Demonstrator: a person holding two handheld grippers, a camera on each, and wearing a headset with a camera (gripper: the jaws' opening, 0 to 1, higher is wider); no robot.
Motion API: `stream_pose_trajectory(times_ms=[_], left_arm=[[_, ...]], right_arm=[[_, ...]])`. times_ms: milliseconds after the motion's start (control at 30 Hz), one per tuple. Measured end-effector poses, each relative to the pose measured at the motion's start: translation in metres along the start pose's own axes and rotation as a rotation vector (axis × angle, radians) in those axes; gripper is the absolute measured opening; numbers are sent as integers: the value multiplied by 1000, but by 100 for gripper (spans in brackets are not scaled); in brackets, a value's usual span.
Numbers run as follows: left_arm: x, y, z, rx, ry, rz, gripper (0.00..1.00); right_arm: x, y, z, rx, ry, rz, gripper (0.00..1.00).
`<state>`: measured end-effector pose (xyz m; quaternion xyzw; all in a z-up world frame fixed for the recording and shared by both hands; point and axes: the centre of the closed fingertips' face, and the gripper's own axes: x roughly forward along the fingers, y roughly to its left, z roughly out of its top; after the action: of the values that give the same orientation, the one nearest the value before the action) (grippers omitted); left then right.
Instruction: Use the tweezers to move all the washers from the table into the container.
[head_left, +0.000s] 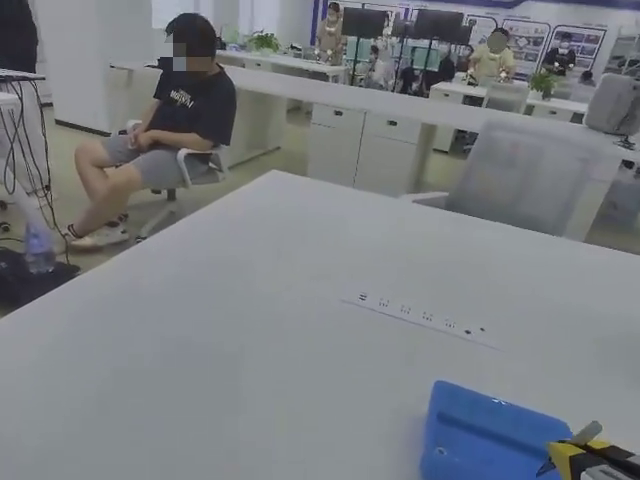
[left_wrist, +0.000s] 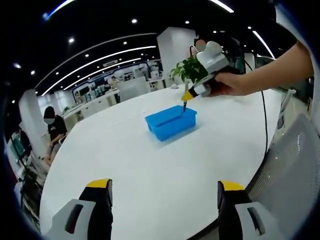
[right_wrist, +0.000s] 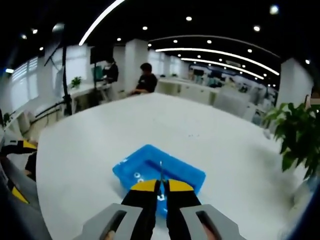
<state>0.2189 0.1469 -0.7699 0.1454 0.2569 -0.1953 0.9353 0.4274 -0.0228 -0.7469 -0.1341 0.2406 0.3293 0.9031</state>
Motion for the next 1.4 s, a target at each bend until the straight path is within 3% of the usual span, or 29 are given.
stream_pose_trajectory(times_ms=[133, 233, 333, 467, 633, 833, 1000, 1033, 1200, 1400], left_arm=[[-1, 2, 2, -8, -12, 7, 88], [-2, 3, 3, -9, -19, 14, 88], [-3, 5, 4, -9, -28, 26, 88], [-4, 7, 6, -9, -40, 35, 88], [-5, 8, 8, -6, -50, 44, 87], [-6, 10, 8, -3, -55, 52, 87], [-7, 11, 9, -6, -59, 56, 86], [-7, 11, 9, -7, -58, 56, 86], [-7, 11, 9, -4, -57, 55, 85], [-6, 9, 7, 2, -47, 50, 85]], right_arm=[[-24, 14, -4, -99, 27, 42, 2], [-32, 24, -12, -142, 61, 71, 2], [-44, 45, -31, -208, 127, 136, 2], [-52, 58, -47, -249, 169, 168, 2], [-58, 75, -75, -323, 283, 253, 2], [-52, 86, -98, -390, 380, 300, 3], [-45, 101, -109, -437, 430, 363, 3], [-41, 105, -105, -443, 399, 374, 3], [-29, 113, -109, -566, 442, 413, 3], [-20, 131, -126, -665, 489, 481, 3]])
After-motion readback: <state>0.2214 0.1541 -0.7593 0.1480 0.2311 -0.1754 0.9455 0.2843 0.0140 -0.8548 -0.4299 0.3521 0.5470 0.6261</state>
